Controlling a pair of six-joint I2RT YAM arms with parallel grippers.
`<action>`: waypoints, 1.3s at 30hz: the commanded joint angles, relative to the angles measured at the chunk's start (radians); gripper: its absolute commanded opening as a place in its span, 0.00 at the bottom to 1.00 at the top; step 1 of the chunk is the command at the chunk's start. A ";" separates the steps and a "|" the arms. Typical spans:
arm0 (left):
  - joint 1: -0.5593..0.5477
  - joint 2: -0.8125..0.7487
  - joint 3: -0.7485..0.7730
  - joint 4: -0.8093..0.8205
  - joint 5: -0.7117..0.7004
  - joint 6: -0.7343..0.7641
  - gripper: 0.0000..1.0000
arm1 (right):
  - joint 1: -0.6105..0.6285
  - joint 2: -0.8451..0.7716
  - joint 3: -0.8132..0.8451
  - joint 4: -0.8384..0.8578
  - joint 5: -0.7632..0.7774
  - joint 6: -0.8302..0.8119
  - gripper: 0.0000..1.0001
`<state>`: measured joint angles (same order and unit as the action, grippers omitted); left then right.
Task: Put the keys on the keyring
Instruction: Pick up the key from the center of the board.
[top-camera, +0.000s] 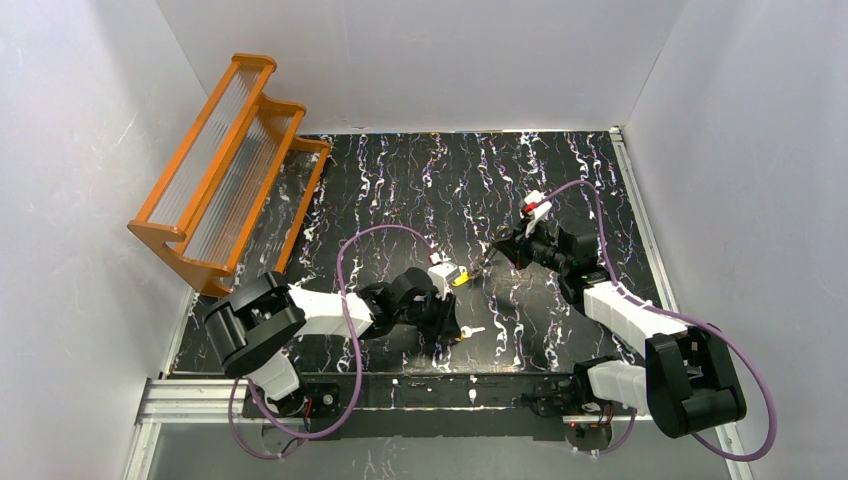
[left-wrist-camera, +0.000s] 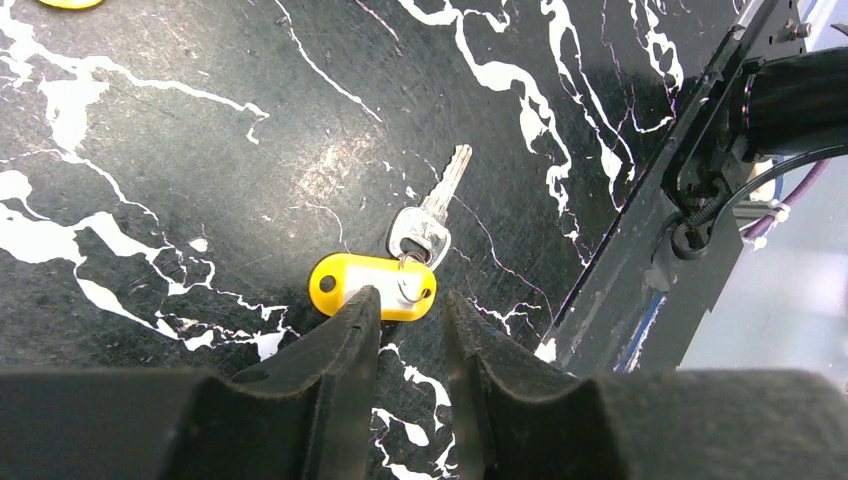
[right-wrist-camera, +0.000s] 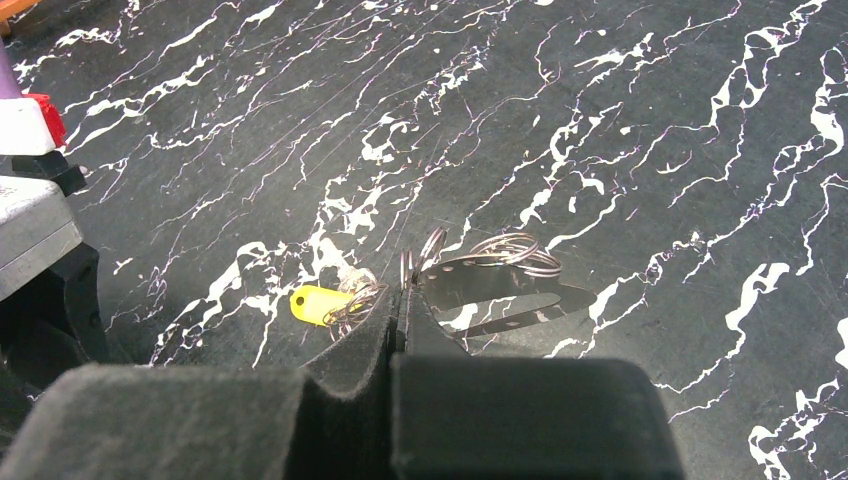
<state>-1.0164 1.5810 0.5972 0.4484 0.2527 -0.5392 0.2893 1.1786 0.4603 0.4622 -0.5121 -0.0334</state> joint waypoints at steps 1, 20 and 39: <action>0.001 -0.002 0.003 0.001 0.031 0.006 0.25 | 0.003 -0.017 0.031 0.022 -0.017 -0.008 0.01; -0.019 0.067 0.035 0.004 0.007 0.012 0.16 | 0.003 -0.022 0.029 0.023 -0.022 -0.008 0.01; 0.016 -0.197 0.055 -0.164 -0.145 0.244 0.00 | 0.003 -0.011 0.081 -0.047 -0.156 -0.046 0.01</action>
<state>-1.0233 1.4986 0.6289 0.4126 0.2054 -0.4149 0.2893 1.1770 0.4683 0.4332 -0.5842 -0.0387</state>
